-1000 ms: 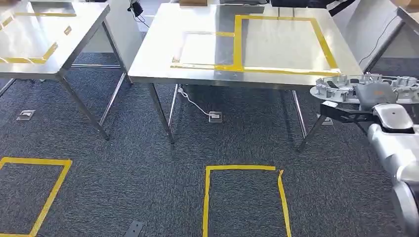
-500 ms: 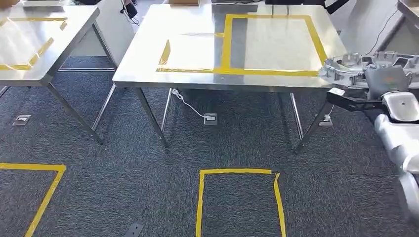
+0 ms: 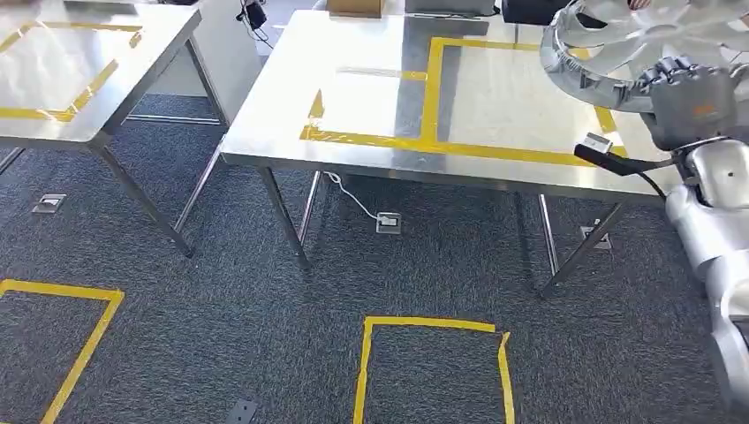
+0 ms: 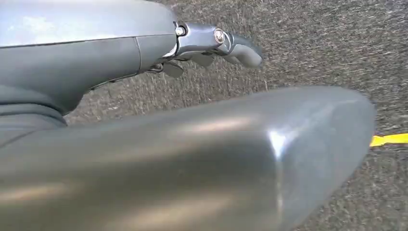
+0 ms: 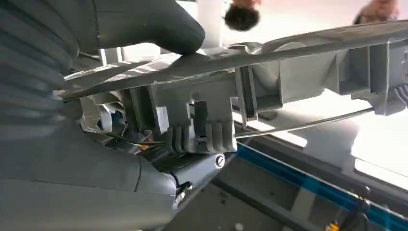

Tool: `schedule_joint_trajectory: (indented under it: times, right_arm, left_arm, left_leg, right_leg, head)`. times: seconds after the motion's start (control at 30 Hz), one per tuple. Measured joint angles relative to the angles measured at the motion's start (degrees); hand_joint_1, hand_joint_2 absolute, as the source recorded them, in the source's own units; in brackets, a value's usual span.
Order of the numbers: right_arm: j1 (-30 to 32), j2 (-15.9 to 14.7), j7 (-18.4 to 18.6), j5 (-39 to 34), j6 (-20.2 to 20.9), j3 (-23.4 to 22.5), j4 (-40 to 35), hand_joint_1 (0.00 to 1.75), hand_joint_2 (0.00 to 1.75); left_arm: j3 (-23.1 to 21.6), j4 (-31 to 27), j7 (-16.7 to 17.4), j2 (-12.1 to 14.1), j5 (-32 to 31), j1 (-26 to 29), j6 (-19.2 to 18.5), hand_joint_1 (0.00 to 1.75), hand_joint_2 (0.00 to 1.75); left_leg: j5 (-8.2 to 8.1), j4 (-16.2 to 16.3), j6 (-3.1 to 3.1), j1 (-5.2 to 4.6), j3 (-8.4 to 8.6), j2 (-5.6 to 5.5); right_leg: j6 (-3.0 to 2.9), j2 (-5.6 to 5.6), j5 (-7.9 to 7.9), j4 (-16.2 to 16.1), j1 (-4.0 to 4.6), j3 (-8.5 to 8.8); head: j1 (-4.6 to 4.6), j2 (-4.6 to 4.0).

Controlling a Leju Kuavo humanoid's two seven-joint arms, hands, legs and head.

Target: Take the parts from the cabinet and place them on the table.

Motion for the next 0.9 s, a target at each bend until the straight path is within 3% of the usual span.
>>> schedule_joint_trajectory:
  times: [0.03, 0.07, 0.1, 0.13, 0.2, 0.23, 0.27, 0.37, 0.4, 0.43, 0.47, 0.53, 0.57, 0.6, 0.67, 0.73, 0.8, 0.87, 0.9]
  right_arm:
    - [0.84, -0.02, -0.22, -0.43, 0.02, -0.09, -0.67, 1.75, 1.75]
    - [1.32, 0.00, -0.46, -0.70, -0.04, -0.11, -0.83, 1.75, 1.75]
    - [1.57, 0.00, -0.48, -0.74, 0.04, -0.11, -1.48, 1.75, 1.75]
    - [2.07, -0.22, -0.46, -0.85, -0.07, -0.26, -2.34, 1.75, 1.75]
    - [2.39, -0.28, -1.09, -1.64, 0.09, -0.63, -3.08, 1.75, 1.75]
    - [2.67, -0.66, -1.22, -2.21, 0.18, -0.94, -3.08, 1.75, 1.75]
    - [2.99, -0.94, -1.33, -2.56, 0.18, -1.09, -3.08, 1.75, 1.75]
    - [3.31, -1.01, -1.68, -2.73, 0.07, -1.11, -3.10, 1.75, 1.75]
    - [3.44, -1.05, -1.68, -2.73, 0.07, -1.14, -3.10, 1.75, 1.75]
    - [3.59, -1.07, -1.79, -2.73, 0.07, -1.14, -3.10, 1.75, 1.75]
    - [3.71, -1.09, -1.83, -2.73, 0.09, -1.14, -3.10, 1.75, 1.75]
    - [4.03, -1.14, -1.86, -3.26, 0.11, -1.16, -3.14, 1.75, 1.75]
    - [4.35, -1.27, -1.86, -3.89, 0.09, -1.27, -3.19, 1.75, 1.75]
    - [4.75, -1.53, -1.83, -4.32, -0.04, -1.46, -3.23, 1.75, 1.75]
    - [6.18, -2.25, -1.86, -5.13, -0.04, -2.23, -3.84, 1.75, 1.75]
    - [8.00, -3.06, -2.10, -6.12, 0.07, -3.13, -4.17, 1.75, 1.75]
    - [9.09, -3.28, -2.21, -6.18, 0.13, -3.83, -4.19, 1.75, 1.75]
    - [10.85, -3.39, -2.16, -4.85, 0.02, -4.61, -4.17, 1.75, 1.75]
    - [11.56, -3.37, -2.16, -4.17, 0.00, -4.94, -4.17, 1.75, 1.75]
  left_arm:
    - [-0.02, 0.00, 0.00, 0.04, -0.11, 0.03, 0.02, 0.00, 0.00]
    - [-0.02, 0.00, 0.00, 0.13, -0.15, -0.10, 0.09, 0.00, 0.00]
    - [-0.07, 0.00, 0.09, 0.09, -0.15, -0.06, 0.09, 0.00, 0.00]
    - [-0.11, 0.07, 0.11, -0.02, -0.15, 0.13, 0.09, 0.00, 0.00]
    - [-0.28, 0.04, 0.13, 0.04, -0.24, 0.00, 0.09, 0.00, 0.00]
    - [-0.35, 0.02, 0.11, 0.04, -0.35, -0.12, 0.09, 0.00, 0.00]
    - [-0.42, 0.04, 0.13, -0.07, -0.44, -0.25, 0.09, 0.00, 0.00]
    - [-0.50, 0.11, 0.20, -0.07, -0.50, -0.07, 0.09, 0.00, 0.00]
    - [-0.52, 0.15, 0.22, -0.07, -0.50, -0.04, 0.09, 0.00, 0.00]
    - [-0.57, 0.17, 0.22, -0.07, -0.50, -0.03, 0.09, 0.00, 0.00]
    - [-0.66, 0.17, 0.22, -0.07, -0.50, -0.04, 0.09, 0.00, 0.00]
    - [-0.72, 0.17, 0.22, -0.07, -0.50, -0.01, 0.09, 0.00, 0.00]
    - [-0.74, 0.17, 0.24, 0.02, -0.50, -0.01, 0.09, 0.00, 0.00]
    - [-0.77, 0.15, 0.35, 0.02, -0.48, -0.11, 0.11, 0.00, 0.00]
    - [-0.85, 0.17, 0.48, -0.02, -0.50, 0.04, 0.11, 0.00, 0.00]
    - [-0.87, 0.13, 0.52, -0.02, -0.55, 0.09, 0.11, 0.00, 0.00]
    - [-0.90, 0.13, 0.55, 0.00, -0.59, -0.08, 0.18, 0.00, 0.00]
    - [-1.01, 0.13, 0.57, -0.02, -0.61, -0.20, 0.17, 0.00, 0.00]
    - [-1.09, 0.15, 0.63, -0.04, -0.63, -0.04, 0.18, 0.00, 0.00]
  left_leg:
    - [-1.00, 0.93, -0.69, 0.15, -0.18, -0.03]
    - [-1.39, 1.75, -1.23, 0.16, -0.39, -0.29]
    - [-1.72, 1.92, -1.61, -0.03, -1.04, -0.40]
    - [-2.08, 2.30, -1.85, -0.05, -0.94, -0.39]
    - [-2.53, 2.44, -2.34, -0.09, -0.45, -0.35]
    - [-2.30, 4.15, -2.73, -0.05, -1.41, 0.59]
    - [-2.83, 7.39, -3.15, 0.06, -3.28, 1.21]
    - [-7.29, 18.86, -3.86, 0.55, -10.98, 1.67]
    - [-7.37, 19.92, -3.79, 0.58, -12.40, 1.68]
    - [-6.01, 18.59, -3.61, 0.56, -12.54, 1.67]
    - [-3.33, 15.31, -3.29, 0.49, -11.75, 1.67]
    - [4.53, 4.74, -1.85, 0.04, -8.26, 1.68]
    - [4.77, 2.87, -1.43, -0.32, -7.71, 1.58]
    - [2.95, 2.22, -1.23, -0.50, -7.35, 1.58]
    - [3.64, 2.00, -0.91, -0.45, -6.79, 1.54]
    - [3.49, 1.06, -0.35, -0.07, -4.89, 1.04]
    - [3.10, 0.81, 0.26, -0.18, -4.17, 0.93]
    - [2.37, 0.96, 0.72, -0.39, -3.81, 0.85]
    - [1.97, 1.09, 0.78, -0.51, -3.52, 0.81]
  right_leg:
    - [0.65, 0.12, 1.78, -3.02, -0.36, 0.78]
    - [0.17, 0.31, -0.47, -3.15, 0.32, 0.27]
    - [-1.71, 0.28, -0.25, -2.42, 0.59, 0.56]
    - [-2.48, 0.41, -0.13, -2.32, 0.44, 0.41]
    - [-3.22, 0.33, -0.60, -2.19, 0.14, 0.96]
    - [-3.71, 0.26, -0.94, -2.33, 0.19, 1.62]
    - [-4.02, 0.16, -1.24, -2.39, 0.22, 2.13]
    - [-4.13, 0.23, -2.37, -2.41, 0.22, 3.29]
    - [-4.08, 0.29, -2.83, -2.41, 0.23, 3.87]
    - [-4.02, 0.31, -3.28, -2.42, 0.28, 4.53]
    - [-3.92, 0.32, -3.77, -2.44, 0.34, 5.23]
    - [-3.64, 0.30, -4.76, -2.62, 0.35, 6.51]
    - [-3.30, 0.30, -5.09, -2.67, 0.41, 7.02]
    - [-2.89, 0.38, -5.27, -3.01, 0.48, 7.05]
    - [-1.82, 0.23, -4.98, -2.82, 0.67, 7.72]
    - [-1.53, -0.01, -5.45, -2.09, 0.37, 8.25]
    - [-1.65, 0.05, -6.73, 2.98, 0.54, 5.31]
    - [-1.53, 0.14, -10.66, 11.34, 1.09, -0.69]
    - [-1.58, 0.14, -10.94, 13.01, 1.24, -2.46]
  head:
    - [-0.02, 0.00]
    - [0.31, 0.00]
    - [0.42, 0.00]
    - [0.26, 0.00]
    - [0.04, 0.00]
    - [0.00, 0.00]
    - [-0.24, 0.00]
    - [-0.35, 0.00]
    - [-0.37, 0.00]
    - [-0.39, 0.00]
    - [-0.42, 0.00]
    - [-0.44, 0.00]
    - [-0.44, 0.00]
    - [-0.66, 0.00]
    - [-0.79, 0.00]
    - [-0.55, 0.00]
    - [-0.26, 0.00]
    - [-0.04, 0.00]
    - [-0.02, 0.00]
